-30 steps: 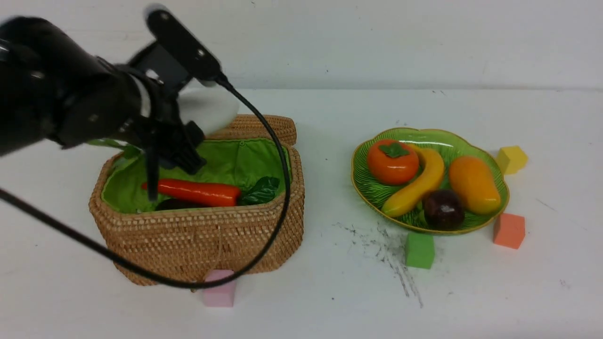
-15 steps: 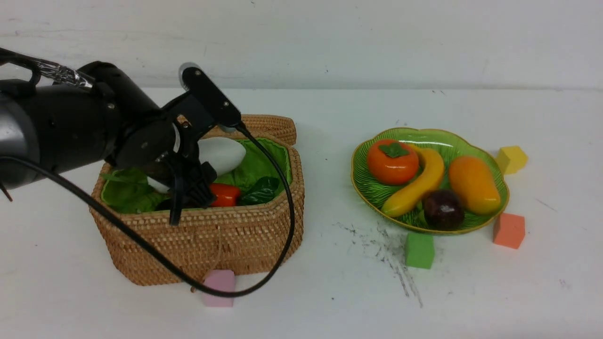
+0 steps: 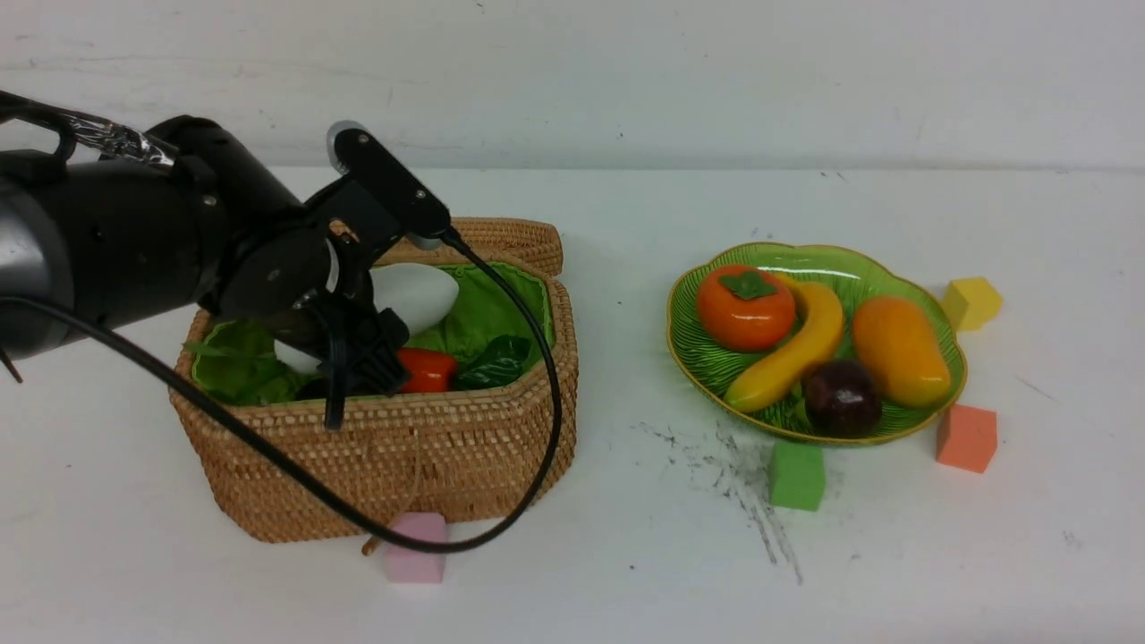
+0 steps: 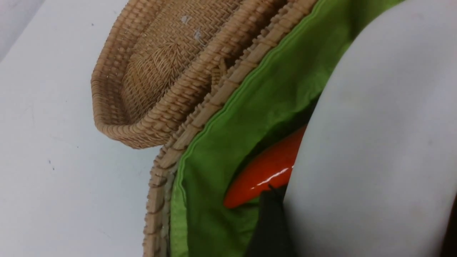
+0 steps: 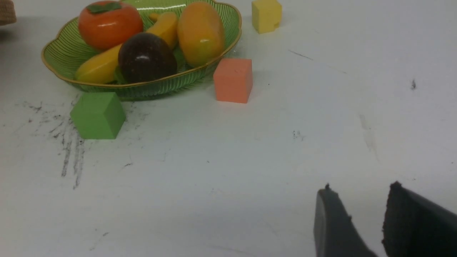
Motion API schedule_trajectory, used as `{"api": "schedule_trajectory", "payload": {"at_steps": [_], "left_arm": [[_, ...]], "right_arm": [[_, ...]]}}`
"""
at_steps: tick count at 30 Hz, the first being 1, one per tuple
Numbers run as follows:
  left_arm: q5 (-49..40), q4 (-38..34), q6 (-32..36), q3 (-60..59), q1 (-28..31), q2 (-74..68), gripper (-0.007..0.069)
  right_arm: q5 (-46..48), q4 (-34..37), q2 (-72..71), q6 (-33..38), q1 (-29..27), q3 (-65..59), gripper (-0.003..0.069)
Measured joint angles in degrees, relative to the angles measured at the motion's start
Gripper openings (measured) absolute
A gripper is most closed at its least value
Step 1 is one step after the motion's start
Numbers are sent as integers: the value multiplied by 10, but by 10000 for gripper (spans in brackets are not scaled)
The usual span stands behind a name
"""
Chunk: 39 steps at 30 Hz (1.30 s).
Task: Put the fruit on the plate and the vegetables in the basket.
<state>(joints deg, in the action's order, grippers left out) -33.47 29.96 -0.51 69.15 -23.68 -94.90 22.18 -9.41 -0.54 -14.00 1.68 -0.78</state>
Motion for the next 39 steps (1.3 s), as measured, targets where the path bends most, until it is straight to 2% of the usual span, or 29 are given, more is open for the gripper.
{"api": "schedule_trajectory", "payload": {"at_steps": [13,20,29,39], "left_arm": [[-1,-16,-1,0,0,47,616],[-28,-26,5,0,0,73,615],[-66,-103,18,0,0,129,578],[-132,-137,34,0,0,133,571]], "right_arm": [[0,0,0,-2,0,0,238],[0,0,0,-2,0,0,238],[0,0,0,-2,0,0,238],[0,0,0,-2,0,0,238]]}}
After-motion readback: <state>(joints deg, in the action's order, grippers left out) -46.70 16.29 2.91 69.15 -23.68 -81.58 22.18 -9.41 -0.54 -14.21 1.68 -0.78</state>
